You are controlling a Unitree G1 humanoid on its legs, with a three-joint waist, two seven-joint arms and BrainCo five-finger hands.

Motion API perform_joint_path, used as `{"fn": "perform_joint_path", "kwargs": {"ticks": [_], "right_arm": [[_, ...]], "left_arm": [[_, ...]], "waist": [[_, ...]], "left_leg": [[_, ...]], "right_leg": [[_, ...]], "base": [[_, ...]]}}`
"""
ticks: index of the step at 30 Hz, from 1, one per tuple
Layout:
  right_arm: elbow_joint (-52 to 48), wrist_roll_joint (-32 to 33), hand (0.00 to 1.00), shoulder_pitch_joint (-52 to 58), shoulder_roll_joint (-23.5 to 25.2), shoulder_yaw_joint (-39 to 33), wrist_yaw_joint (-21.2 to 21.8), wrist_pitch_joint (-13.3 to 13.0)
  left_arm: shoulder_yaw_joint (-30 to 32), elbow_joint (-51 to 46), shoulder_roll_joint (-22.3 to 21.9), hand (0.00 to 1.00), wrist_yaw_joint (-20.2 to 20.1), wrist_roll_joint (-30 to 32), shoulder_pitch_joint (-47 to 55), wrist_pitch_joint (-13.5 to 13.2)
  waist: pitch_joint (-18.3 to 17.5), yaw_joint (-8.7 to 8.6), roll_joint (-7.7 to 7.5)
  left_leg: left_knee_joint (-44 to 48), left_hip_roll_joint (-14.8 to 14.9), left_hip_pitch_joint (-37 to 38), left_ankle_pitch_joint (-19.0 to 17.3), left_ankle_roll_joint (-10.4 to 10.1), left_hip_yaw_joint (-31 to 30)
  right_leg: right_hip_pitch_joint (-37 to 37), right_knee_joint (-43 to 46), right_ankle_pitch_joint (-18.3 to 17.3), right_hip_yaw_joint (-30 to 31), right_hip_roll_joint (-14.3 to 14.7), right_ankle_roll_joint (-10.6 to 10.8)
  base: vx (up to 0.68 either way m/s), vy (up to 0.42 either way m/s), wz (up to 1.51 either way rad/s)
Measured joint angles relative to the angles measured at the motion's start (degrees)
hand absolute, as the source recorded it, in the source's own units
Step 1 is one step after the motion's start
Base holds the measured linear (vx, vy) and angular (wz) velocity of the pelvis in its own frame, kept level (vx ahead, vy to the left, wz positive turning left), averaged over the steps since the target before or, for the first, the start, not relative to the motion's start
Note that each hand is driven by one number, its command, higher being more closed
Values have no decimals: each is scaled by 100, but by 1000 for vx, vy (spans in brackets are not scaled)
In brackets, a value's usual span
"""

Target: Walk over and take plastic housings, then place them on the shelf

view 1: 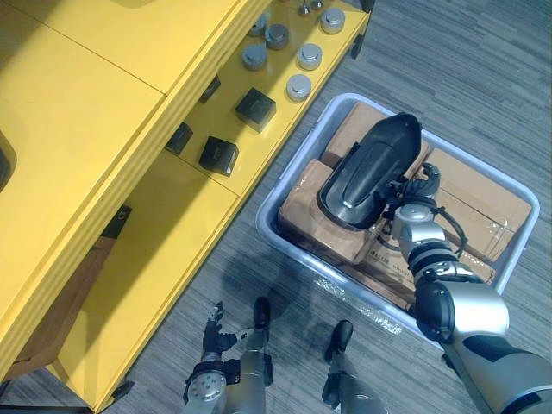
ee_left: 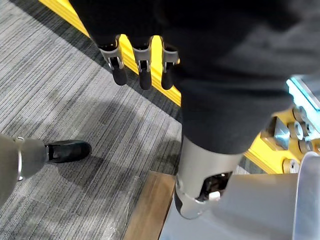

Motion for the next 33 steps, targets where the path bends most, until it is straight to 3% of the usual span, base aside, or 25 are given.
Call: {"fn": "perform_joint_path", "kwargs": {"ticks": [7,12,20,23,29,33], "right_arm": [[548,-113,100,-232,-345,-65,530,328],[659,-432,100,-282,-682,137,678,512],[-1130,-1315,100,398,-942,1265,592,386],[-2047,-1674,100,856,-922,1448,559,346],[-3203,-2153,100,1331,-445,1661,549,338],[-3820,-2183,100,1440,-72,1909,515,336]], "left_arm": [[50,-153,-14,0,-60,-119,-17,46],[-187,-1360,-72,0,-176,-252,176,76],[-511,-3183,-149,0,-339,-366,-241,54],[-497,-3166,-130,0,-285,-307,-993,80],[-580,-2448,-131,0,-108,-325,-2467,112],[-813,-1235,-142,0,-85,-1136,-3313,116]], "waist": [[32,53,6],[55,48,34],[58,-276,35],[57,-315,34],[42,-617,25],[1,-813,-39]], "left_leg": [[1,-3,-56,16,1,-44],[4,-36,-57,25,10,-125],[22,-48,0,30,19,-124],[8,-19,136,30,19,7],[-89,7,356,48,19,242],[-283,26,549,125,13,437]], "right_leg": [[-36,-5,0,-24,3,4],[15,-4,4,-59,-20,25],[79,-3,19,0,-34,54],[126,-2,23,139,-22,56],[169,-2,52,352,-6,39],[165,-7,96,531,26,16]], "base": [[11,36,3],[11,47,9],[8,41,0],[-6,26,-19],[-19,32,-21],[-13,42,-21]]}}
